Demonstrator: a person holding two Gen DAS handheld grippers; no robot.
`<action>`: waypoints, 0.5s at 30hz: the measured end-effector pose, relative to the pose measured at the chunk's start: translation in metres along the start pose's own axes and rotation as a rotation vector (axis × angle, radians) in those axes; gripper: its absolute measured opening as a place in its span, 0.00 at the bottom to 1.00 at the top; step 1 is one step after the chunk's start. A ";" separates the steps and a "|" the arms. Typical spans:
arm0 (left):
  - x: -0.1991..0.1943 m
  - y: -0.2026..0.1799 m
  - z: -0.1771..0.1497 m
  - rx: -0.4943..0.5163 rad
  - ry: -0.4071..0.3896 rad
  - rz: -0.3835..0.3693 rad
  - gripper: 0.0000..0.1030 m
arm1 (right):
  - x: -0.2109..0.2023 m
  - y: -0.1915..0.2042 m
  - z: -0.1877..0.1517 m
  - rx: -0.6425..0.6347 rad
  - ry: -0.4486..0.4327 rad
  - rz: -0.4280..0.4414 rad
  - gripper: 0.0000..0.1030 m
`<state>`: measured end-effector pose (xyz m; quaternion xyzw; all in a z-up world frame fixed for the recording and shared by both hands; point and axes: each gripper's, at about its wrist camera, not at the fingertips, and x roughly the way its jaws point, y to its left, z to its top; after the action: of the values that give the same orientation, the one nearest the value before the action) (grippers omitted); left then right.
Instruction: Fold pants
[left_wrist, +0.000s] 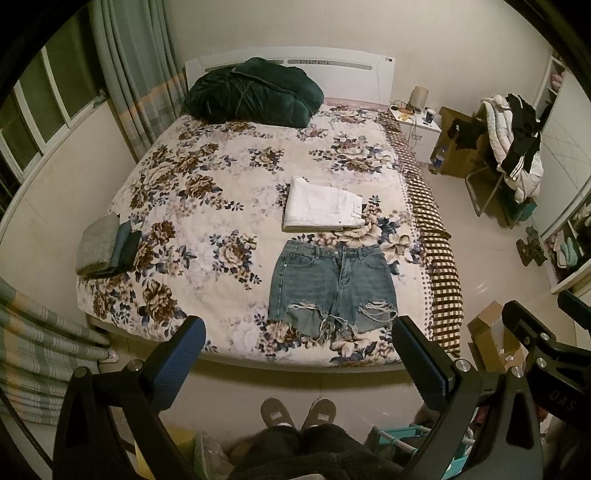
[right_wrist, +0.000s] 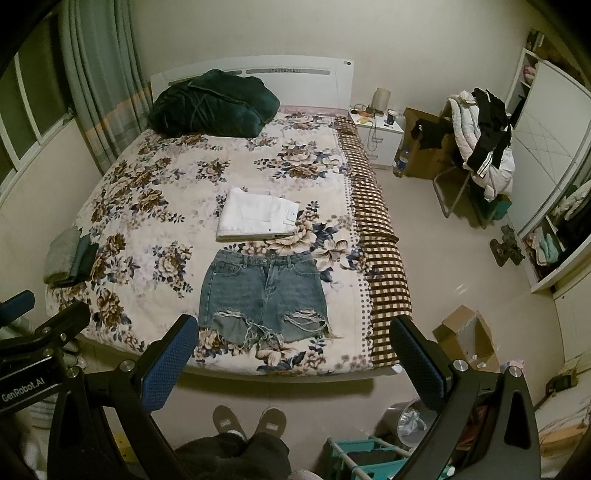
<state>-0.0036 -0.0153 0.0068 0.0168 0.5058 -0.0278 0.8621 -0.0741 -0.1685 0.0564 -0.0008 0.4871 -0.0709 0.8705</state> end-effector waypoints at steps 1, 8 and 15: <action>0.001 0.001 0.000 0.000 0.000 0.000 1.00 | -0.001 0.000 0.000 0.000 0.000 0.001 1.00; 0.002 -0.003 0.003 -0.001 -0.001 -0.002 1.00 | -0.004 0.001 0.004 0.000 -0.003 0.001 1.00; 0.002 -0.002 0.003 -0.001 -0.003 -0.003 1.00 | -0.004 0.002 0.003 -0.001 -0.002 0.000 1.00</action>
<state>-0.0004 -0.0177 0.0063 0.0156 0.5045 -0.0291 0.8628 -0.0729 -0.1664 0.0610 -0.0015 0.4861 -0.0708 0.8710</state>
